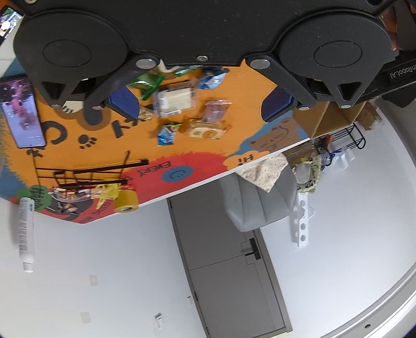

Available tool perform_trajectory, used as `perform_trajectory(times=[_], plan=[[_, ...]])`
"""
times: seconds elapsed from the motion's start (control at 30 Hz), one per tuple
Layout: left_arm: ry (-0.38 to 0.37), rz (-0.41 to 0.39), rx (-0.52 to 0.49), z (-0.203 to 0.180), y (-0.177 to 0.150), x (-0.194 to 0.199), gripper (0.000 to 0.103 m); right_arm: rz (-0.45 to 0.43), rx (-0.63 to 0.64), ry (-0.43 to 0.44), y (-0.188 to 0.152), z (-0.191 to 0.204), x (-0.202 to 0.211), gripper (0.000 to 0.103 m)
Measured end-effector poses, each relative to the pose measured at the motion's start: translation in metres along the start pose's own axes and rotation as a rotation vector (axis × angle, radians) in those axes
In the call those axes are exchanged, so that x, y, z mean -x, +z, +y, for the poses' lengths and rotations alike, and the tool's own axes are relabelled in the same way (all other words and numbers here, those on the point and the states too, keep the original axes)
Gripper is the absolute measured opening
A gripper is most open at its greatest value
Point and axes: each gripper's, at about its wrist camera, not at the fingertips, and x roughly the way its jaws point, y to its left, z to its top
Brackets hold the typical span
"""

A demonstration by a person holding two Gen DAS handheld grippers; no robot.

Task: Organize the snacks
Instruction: 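Move both open grippers back toward the remaining snacks on the table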

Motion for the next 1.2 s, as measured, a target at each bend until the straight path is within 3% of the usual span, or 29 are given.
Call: perform_trajectory(times=[0.43, 1.2], plan=[[-0.027, 0.07, -0.024, -0.026, -0.014, -0.03, 0.097, 0.04, -0.028, -0.003, -0.006, -0.04, -0.006, 0.103], [-0.077, 0.238, -0.05, -0.059, -0.046, -0.129, 0.092, 0.194, -0.119, -0.057, -0.036, -0.087, -0.081, 0.099]])
